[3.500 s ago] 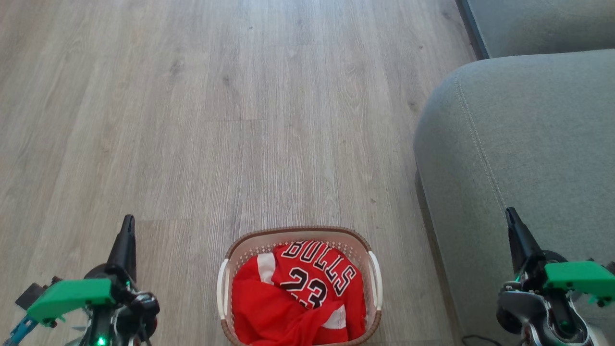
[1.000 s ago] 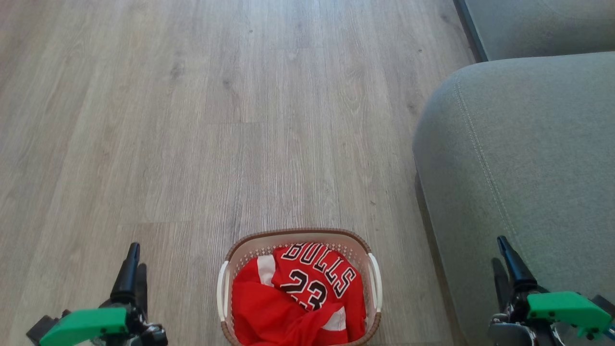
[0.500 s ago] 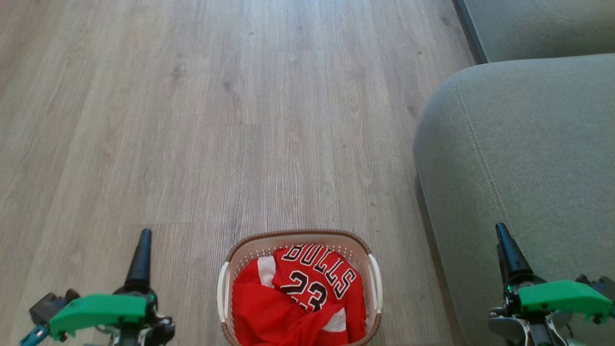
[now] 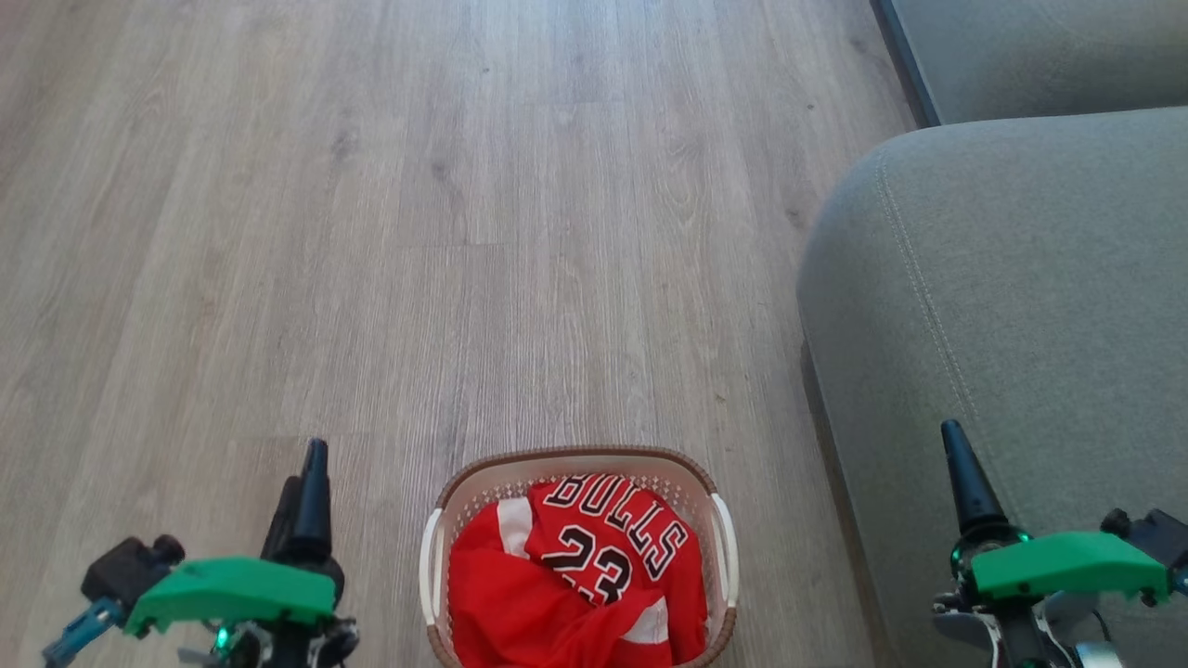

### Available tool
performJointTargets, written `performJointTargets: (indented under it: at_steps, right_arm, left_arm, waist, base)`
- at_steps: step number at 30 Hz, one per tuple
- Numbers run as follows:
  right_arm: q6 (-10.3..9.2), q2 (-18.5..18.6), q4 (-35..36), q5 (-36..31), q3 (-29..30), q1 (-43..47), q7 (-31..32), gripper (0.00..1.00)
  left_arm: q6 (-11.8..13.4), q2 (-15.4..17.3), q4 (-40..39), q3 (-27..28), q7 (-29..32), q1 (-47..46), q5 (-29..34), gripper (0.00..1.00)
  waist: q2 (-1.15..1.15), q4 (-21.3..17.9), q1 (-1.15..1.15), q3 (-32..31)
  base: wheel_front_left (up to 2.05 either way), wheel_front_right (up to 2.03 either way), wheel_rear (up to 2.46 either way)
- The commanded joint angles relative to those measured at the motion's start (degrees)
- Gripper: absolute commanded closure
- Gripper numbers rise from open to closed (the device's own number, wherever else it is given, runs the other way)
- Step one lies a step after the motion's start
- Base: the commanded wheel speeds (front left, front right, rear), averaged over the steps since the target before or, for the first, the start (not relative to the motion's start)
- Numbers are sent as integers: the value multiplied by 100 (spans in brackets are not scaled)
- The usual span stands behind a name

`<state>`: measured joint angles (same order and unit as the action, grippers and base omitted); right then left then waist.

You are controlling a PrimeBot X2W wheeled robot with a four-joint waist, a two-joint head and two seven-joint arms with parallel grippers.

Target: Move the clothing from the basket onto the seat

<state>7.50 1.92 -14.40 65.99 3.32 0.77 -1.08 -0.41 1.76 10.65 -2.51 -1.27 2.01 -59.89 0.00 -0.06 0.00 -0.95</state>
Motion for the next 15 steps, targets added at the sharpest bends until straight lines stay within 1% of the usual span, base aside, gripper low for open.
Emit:
performJointTargets:
  at_steps: [1,15]
  right_arm:
    - [0,47,253,-153,-70,-111,-71,0]
    - [0,55,254,-1341,-295,-99,-309,0]
  left_arm:
    - [30,68,-257,38,-69,-76,171,0]
    - [288,121,-350,-116,-303,116,1283,0]
  waist:
    - [0,0,0,-2]
    - [0,-5,0,-46]
  base:
    - [0,0,0]
    - [0,0,0]
